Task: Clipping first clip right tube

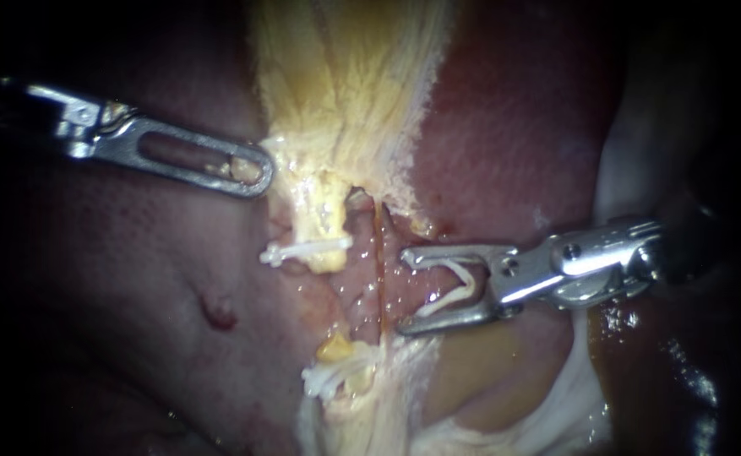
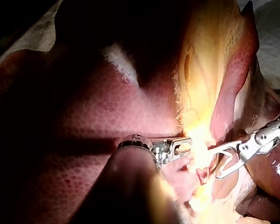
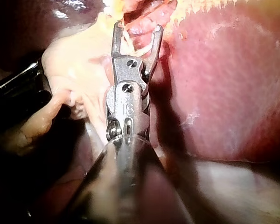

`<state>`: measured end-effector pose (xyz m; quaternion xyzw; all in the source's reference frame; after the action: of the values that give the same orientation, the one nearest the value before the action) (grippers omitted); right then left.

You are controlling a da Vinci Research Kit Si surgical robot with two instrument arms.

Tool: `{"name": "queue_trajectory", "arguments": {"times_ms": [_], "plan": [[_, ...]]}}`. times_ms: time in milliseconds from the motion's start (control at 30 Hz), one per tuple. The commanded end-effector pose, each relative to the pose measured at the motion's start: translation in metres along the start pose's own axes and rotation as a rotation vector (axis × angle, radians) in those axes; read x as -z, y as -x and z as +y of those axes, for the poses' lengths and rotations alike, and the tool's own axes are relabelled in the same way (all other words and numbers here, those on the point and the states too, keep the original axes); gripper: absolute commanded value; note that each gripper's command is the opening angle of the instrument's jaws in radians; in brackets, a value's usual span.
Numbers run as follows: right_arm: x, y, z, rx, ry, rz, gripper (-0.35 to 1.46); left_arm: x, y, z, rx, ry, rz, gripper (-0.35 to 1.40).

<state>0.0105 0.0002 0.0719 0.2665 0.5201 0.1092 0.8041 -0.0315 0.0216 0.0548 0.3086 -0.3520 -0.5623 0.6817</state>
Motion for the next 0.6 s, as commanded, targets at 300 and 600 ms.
{"name": "queue_trajectory", "arguments": {"times_ms": [300,600], "plan": [[-0.0022,0.0,0.0005,-0.07,-0.043,0.061,0.5,0.0,0.0,0.0,0.0,0.0,0.0,-0.35],[-0.0039,-0.0002,0.0008,-0.144,-0.108,0.129,0.5,-0.0001,0.0,0.0001,-0.001,0.0,0.0,-0.35]]}}
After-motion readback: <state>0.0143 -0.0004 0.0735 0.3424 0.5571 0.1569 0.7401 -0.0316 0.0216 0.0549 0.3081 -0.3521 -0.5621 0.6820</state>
